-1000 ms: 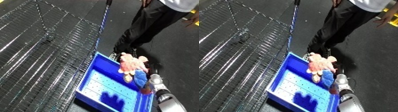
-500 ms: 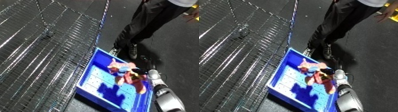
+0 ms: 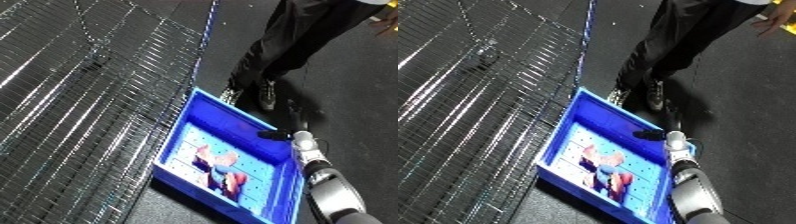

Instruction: Pick up the object and place it into the box

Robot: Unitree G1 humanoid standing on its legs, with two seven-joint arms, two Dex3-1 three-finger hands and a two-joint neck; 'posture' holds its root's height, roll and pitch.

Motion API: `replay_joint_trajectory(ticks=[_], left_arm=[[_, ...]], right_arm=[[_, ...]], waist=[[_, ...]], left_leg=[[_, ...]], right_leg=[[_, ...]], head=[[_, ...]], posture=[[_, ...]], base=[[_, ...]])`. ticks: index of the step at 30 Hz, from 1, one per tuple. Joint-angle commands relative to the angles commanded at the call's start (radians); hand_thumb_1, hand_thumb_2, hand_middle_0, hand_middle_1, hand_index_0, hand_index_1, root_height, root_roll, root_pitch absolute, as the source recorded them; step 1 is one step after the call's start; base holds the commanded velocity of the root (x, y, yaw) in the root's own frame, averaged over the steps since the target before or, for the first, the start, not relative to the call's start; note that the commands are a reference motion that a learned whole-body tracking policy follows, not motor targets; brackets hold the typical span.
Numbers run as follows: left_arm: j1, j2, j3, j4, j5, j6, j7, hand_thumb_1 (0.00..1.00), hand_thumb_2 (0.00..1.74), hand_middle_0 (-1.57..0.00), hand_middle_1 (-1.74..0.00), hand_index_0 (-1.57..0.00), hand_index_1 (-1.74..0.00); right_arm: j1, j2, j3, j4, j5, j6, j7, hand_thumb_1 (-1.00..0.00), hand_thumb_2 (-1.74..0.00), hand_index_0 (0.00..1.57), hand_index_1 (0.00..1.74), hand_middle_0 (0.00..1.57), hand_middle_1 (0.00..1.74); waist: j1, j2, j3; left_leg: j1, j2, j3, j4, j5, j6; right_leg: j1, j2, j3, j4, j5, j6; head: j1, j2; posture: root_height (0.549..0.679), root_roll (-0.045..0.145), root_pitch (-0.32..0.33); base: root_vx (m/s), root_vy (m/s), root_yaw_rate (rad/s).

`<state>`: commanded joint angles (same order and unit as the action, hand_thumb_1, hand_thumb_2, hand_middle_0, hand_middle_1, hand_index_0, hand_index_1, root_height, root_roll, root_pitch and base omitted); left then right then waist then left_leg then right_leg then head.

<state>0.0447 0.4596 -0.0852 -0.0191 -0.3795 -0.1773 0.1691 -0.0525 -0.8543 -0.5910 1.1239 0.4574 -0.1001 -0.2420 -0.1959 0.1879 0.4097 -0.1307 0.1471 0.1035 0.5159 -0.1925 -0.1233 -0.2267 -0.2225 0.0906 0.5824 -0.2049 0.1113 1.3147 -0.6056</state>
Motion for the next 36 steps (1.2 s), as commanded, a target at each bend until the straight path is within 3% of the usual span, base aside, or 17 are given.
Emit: replay_joint_trajectory(ticks=[9, 19, 29, 36], left_arm=[[0.008, -0.021, 0.033, 0.025, -0.004, -0.006, 0.010, 1.00, 1.74, -1.57, -1.74, -1.57, -1.74], [0.026, -0.045, 0.060, 0.053, -0.001, 0.005, 0.016, 1.00, 1.74, -1.57, -1.74, -1.57, -1.74], [0.040, -0.051, 0.099, 0.044, 0.004, 0.030, 0.014, 1.00, 1.74, -1.57, -1.74, -1.57, -1.74], [0.038, -0.054, 0.109, 0.034, 0.011, 0.041, 0.017, 1.00, 1.74, -1.57, -1.74, -1.57, -1.74]], right_arm=[[-0.024, 0.045, 0.047, -0.261, -0.055, -0.067, -0.037, 0.00, 0.00, 0.00, 0.00, 0.00, 0.00], [0.005, 0.141, 0.079, -0.594, -0.129, -0.076, -0.054, 0.00, 0.00, 0.00, 0.00, 0.00, 0.00], [0.029, 0.214, 0.143, -0.880, -0.229, -0.064, -0.010, 0.00, 0.00, 0.00, 0.00, 0.00, 0.00], [0.010, 0.252, 0.227, -1.002, -0.280, -0.049, 0.032, 0.00, 0.00, 0.00, 0.00, 0.00, 0.00]], waist=[[0.007, -0.013, 0.004], [0.034, -0.041, 0.013], [0.081, -0.083, 0.018], [0.112, -0.105, 0.019]], left_leg=[[-0.001, 0.000, -0.003, 0.004, 0.000, 0.0006], [-0.014, 0.003, -0.014, 0.017, 0.001, 0.0019], [-0.028, 0.009, -0.033, 0.033, 0.003, 0.0042], [-0.038, 0.010, -0.048, 0.034, 0.012, 0.0036]], right_leg=[[-0.003, 0.0024, -0.005, 0.016, -0.003, 0.0017], [-0.005, 0.0066, -0.015, 0.036, -0.010, 0.0000], [-0.004, 0.0133, -0.030, 0.064, -0.026, -0.0022], [-0.003, 0.0167, -0.040, 0.076, -0.036, -0.0048]], head=[[-0.113, -0.024], [-0.266, -0.017], [-0.503, -0.012], [-0.726, -0.001]], posture=[[0.654, 0.080, -0.111], [0.652, 0.074, -0.119], [0.649, 0.067, -0.131], [0.648, 0.065, -0.135]], base=[[0.011, -0.002, 0.025], [-0.011, -0.024, 0.082], [-0.007, -0.029, 0.105], [-0.006, -0.019, 0.107]])
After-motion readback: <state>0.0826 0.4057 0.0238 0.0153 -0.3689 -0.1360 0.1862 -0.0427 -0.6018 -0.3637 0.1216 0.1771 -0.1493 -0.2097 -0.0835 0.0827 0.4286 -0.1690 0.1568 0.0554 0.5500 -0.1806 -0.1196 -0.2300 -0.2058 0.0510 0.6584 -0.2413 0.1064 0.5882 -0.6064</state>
